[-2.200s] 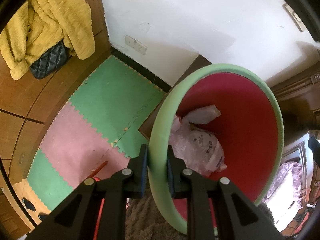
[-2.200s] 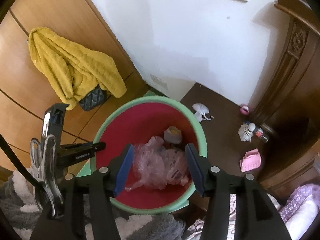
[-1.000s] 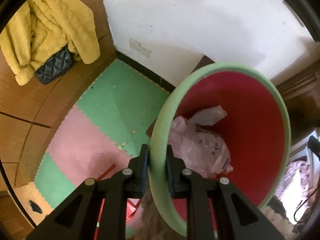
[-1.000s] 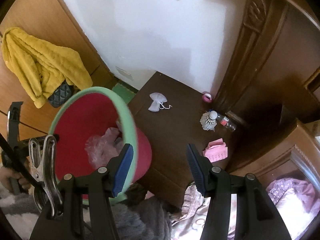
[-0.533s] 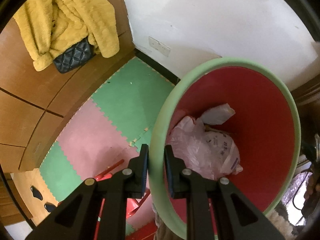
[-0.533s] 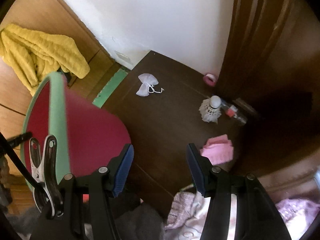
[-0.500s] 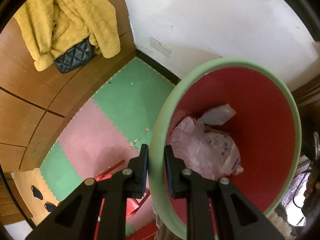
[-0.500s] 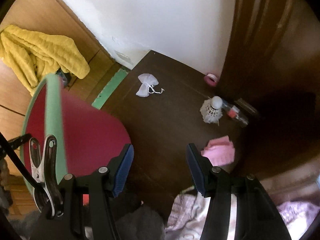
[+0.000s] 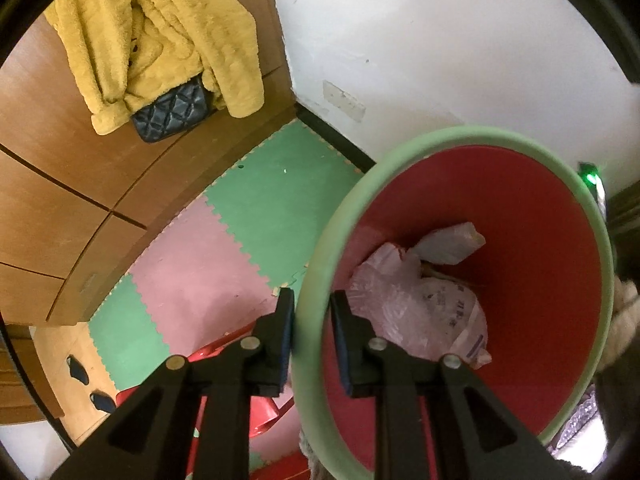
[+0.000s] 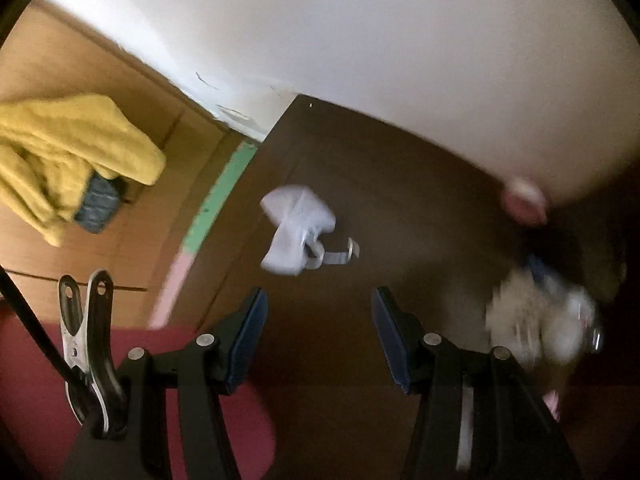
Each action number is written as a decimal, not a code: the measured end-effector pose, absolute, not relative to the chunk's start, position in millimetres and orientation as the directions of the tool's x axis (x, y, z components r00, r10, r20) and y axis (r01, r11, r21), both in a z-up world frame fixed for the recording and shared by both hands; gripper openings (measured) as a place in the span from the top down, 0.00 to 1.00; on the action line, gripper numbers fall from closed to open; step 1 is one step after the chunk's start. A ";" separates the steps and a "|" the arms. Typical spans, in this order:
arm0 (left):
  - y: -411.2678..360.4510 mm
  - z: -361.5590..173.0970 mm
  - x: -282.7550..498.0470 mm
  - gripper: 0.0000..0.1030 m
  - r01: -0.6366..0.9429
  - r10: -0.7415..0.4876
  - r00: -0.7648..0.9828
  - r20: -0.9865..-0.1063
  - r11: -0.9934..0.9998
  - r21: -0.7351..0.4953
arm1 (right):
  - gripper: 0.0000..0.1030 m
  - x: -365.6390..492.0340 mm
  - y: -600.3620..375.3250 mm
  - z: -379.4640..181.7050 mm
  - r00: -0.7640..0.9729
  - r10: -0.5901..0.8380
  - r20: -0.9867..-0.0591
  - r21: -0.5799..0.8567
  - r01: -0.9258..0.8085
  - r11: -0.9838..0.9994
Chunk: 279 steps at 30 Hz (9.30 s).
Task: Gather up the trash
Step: 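Reach to the nightstand and grasp the white mesh bag with the right tool, then lift and carry the white mesh bag over the red bucket with the right tool, then open the right tool to drop the mesh bag into the bucket, then move the open right tool back toward the nightstand, then reach the open right tool toward the pink paper and shuttlecock, then close the right tool on the green battery beside the pink paper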
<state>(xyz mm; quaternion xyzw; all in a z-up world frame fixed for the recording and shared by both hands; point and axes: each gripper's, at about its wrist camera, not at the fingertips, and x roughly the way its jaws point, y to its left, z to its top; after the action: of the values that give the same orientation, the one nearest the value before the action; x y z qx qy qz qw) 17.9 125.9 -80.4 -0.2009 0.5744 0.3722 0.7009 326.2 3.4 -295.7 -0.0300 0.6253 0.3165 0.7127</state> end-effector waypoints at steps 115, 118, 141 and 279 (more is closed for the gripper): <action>117.5 -73.6 21.9 0.80 -0.569 0.146 0.236 -0.961 0.822 -0.015 | 0.92 83.2 13.4 -34.1 0.308 0.407 -0.860 -0.045 -0.840 0.541; 118.9 -73.4 20.9 0.80 -0.571 0.142 0.237 -0.961 0.821 -0.020 | 0.91 83.5 12.0 -34.5 0.311 0.403 -0.861 -0.042 -0.833 0.552; 117.0 -77.6 32.5 0.81 -0.511 0.158 0.226 -0.961 0.859 0.021 | 0.41 95.7 4.5 -62.7 0.268 0.322 -0.908 -0.018 -0.793 0.609; 119.6 -98.8 76.2 0.81 -0.488 0.221 0.092 -0.971 0.860 0.150 | 0.90 190.2 -170.6 -368.4 -0.262 0.103 -0.960 0.072 0.125 0.990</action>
<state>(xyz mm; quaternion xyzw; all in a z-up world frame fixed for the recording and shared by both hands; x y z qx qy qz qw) 76.2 119.6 -98.8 -0.1062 0.6289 0.2424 0.7311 190.2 -170.6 -368.4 0.0717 0.7943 -0.0089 0.6032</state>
